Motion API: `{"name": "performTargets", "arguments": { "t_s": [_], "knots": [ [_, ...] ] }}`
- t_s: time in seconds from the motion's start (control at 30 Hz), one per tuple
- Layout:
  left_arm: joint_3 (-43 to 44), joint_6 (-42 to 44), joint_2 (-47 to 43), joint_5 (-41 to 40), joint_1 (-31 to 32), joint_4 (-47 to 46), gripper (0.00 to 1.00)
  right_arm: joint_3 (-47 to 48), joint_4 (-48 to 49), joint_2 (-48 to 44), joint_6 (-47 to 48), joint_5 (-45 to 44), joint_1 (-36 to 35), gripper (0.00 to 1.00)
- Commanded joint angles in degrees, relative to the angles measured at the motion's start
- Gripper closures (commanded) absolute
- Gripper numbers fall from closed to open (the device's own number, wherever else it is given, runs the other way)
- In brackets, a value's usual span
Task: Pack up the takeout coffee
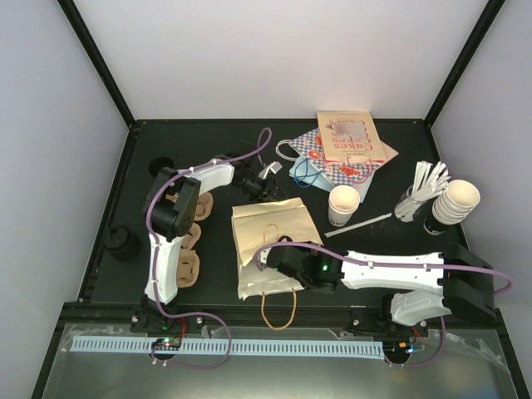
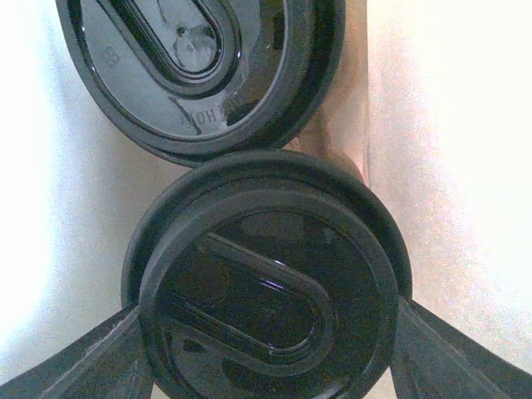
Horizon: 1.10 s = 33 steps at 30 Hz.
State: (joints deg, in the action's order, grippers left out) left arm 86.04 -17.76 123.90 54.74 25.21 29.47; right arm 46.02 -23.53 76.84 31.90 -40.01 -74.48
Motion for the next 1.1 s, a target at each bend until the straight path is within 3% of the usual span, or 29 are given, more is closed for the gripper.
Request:
{"name": "performTargets", "arguments": {
  "t_s": [0.0, 0.27, 0.63, 1.07],
  "knots": [
    [-0.5, 1.3, -0.5, 3.6, 1.5, 1.4, 0.59, -1.6, 6.4, -0.1, 1.0, -3.0, 1.1, 0.32],
    [-2.0, 0.7, -1.7, 4.3, 1.5, 2.6, 0.60, -1.6, 6.8, 0.9, -1.3, -3.8, 1.1, 0.31],
    [-9.3, 0.5, -7.0, 4.4, 1.5, 2.8, 0.60, 3.8, -2.7, 0.2, -7.7, -2.1, -1.1, 0.32],
    [-12.4, 3.1, -8.0, 3.7, 2.4, 5.0, 0.60, 2.6, -5.0, -0.7, -9.9, 0.0, -3.1, 0.32]
  ]
}}
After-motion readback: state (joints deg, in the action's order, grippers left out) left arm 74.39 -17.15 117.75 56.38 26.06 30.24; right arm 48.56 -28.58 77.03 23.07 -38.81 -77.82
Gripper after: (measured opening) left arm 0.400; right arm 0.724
